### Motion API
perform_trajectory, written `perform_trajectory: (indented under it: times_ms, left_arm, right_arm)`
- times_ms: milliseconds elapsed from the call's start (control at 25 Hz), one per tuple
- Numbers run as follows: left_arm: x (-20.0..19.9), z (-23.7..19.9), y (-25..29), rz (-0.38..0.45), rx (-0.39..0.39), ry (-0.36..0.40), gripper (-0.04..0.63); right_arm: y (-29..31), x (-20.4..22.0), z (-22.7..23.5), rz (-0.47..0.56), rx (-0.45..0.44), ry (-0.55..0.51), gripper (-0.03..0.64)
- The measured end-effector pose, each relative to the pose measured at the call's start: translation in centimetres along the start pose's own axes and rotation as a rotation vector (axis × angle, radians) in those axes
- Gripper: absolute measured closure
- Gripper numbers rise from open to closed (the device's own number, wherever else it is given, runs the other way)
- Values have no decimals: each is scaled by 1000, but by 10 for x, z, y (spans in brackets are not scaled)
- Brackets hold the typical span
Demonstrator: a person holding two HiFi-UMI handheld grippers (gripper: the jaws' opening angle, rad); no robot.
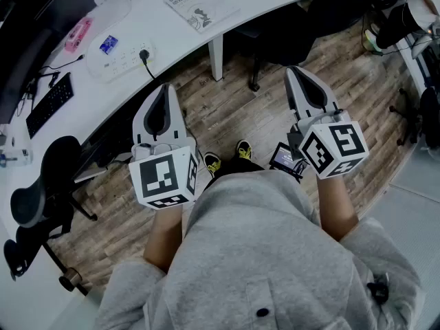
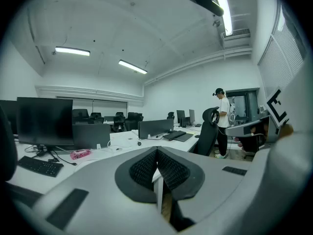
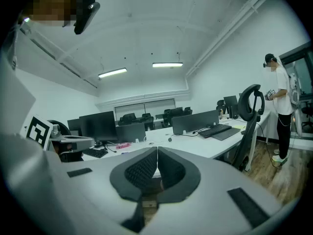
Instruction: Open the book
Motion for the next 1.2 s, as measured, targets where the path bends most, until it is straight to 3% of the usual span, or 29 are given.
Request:
perform_trajectory:
  times_ms: [320,1200]
  left_arm:
    - [3,-3,-5,-5,11,-12,586]
    - [-3,-44,-44,29,42,-26,586]
  right_arm:
    - [-4,-3,-9,32,-16,44,589]
    - [-5,-22,-80,54,-38,-17,591]
Point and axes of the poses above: the fingertips, and each gripper's own axes: y forward along the fingers, z to its right, x out of its underside, the point moved 3 cm from there along -y, backward along the fingers, and after that the axes turned 15 degrees about -y, right-handed, at the moved point
